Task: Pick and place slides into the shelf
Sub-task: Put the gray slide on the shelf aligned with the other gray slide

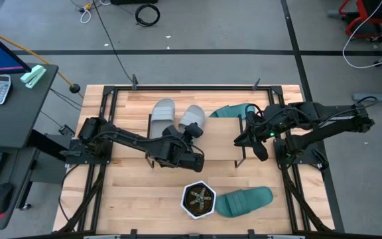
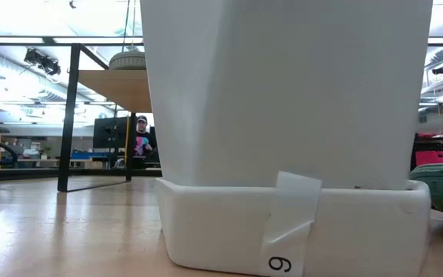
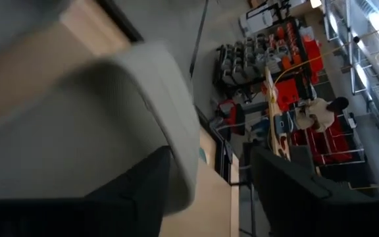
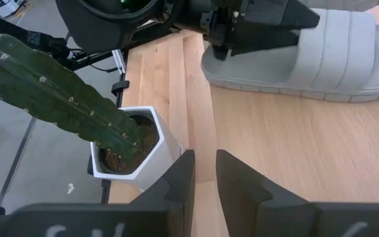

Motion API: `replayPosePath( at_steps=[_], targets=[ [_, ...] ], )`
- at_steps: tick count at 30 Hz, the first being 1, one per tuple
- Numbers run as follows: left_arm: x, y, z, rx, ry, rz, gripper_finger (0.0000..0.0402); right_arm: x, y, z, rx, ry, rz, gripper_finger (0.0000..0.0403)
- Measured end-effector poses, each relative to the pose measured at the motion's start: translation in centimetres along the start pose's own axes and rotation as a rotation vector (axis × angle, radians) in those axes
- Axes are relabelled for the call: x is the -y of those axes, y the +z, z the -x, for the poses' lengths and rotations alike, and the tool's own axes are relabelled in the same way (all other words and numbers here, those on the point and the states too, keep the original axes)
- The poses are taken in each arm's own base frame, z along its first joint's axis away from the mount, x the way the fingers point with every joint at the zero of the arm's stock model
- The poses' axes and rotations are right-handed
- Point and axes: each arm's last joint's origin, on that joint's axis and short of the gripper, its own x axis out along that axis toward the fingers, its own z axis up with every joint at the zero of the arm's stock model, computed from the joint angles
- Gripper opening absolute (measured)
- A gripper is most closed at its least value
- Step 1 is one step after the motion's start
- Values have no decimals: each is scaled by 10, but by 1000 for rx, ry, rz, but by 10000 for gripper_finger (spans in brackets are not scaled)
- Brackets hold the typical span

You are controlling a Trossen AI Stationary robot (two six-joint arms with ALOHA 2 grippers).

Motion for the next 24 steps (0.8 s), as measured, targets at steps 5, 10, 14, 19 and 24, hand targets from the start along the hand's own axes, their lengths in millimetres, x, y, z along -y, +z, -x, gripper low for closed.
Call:
replayPosePath(
  at_steps=[5, 10, 14, 19, 24],
  targets=[
    [5, -3, -5, -52, 17, 97, 234, 0, 1, 0, 9, 4, 0, 69],
    [6, -5, -4, -82, 24, 106, 225, 0, 1, 0, 10, 5, 0, 69],
    [3, -8, 2, -124, 45, 85, 213, 0, 1, 0, 10, 5, 0, 69],
    [3, -8, 6, -134, 44, 80, 206, 0, 1, 0, 10, 5, 0, 69],
    [9, 0, 18, -143, 30, 81, 212, 0, 1, 0, 9, 4, 1, 69]
  ],
)
